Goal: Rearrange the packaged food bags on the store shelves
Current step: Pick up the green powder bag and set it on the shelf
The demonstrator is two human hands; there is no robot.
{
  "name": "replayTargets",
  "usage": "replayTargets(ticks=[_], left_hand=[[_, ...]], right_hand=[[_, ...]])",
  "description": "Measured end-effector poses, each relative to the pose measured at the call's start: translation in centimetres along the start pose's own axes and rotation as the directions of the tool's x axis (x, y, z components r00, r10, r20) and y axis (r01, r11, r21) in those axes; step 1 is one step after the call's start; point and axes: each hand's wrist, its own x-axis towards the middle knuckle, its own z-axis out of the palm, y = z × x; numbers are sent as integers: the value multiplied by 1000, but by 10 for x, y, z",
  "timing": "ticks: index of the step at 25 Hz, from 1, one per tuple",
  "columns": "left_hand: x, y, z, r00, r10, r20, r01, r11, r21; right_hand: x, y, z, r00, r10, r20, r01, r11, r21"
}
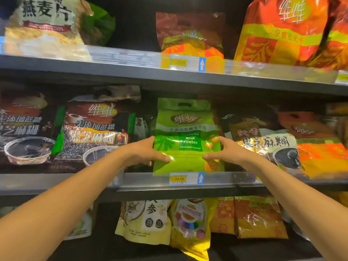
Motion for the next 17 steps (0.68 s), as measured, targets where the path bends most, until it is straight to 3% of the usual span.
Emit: replayTargets(ticks=[2,5,11,17], left_hand=[[-2,-1,0,1000,-15,-5,15,997,77],[3,-8,4,994,51,-98,-39,992,121],[32,-16,-4,959,-5,-283,58,982,179],[50,-17,-5,949,-27,-315,116,956,268]], right_hand=[[-4,-3,-3,998,-4,62,15,983,-184],[-7,-11,1,998,-62,26,67,933,-354],[11,-17,21,988,-51,-149,-25,884,-468],[31,-24,27,986,61,-157,-126,887,-445]])
